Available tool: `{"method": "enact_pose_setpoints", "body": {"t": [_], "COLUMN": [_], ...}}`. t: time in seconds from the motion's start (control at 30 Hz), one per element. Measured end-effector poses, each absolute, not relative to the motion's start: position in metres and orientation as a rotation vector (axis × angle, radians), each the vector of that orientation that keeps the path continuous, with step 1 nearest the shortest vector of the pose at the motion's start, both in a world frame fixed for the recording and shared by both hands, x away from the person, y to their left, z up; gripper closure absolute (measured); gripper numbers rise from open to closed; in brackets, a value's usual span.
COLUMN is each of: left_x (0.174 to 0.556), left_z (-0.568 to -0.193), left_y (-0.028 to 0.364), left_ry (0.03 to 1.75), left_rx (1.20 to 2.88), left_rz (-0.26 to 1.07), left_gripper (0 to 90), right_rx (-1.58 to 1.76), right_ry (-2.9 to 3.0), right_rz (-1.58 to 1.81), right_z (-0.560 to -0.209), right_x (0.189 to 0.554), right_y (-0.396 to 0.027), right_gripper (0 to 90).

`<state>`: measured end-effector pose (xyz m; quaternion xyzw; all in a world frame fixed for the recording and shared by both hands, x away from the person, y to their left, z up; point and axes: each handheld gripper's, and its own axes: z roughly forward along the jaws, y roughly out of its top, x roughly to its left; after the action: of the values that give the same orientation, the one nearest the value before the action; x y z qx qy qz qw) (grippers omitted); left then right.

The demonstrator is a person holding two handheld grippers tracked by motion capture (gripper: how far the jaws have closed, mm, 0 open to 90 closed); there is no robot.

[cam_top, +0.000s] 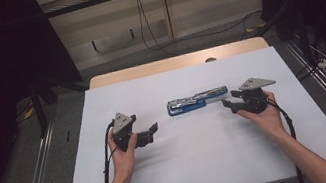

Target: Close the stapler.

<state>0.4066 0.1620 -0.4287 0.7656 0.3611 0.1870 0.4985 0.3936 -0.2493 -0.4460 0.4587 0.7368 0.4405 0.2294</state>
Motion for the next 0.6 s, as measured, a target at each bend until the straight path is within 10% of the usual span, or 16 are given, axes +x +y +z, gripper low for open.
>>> {"method": "enact_pose_setpoints", "body": {"t": [0.6], "left_x": [0.440], "left_z": [-0.426], "left_y": [0.127], "left_ry": [0.781], "left_rx": [1.894], "left_rz": [0.489], "left_gripper": [6.4], "right_rx": [1.270], "right_ry": [2.020], "right_rz": [1.246], "right_z": [-0.447], "right_x": [0.396], "right_y": [-0.248], "right_gripper": [85.8]}}
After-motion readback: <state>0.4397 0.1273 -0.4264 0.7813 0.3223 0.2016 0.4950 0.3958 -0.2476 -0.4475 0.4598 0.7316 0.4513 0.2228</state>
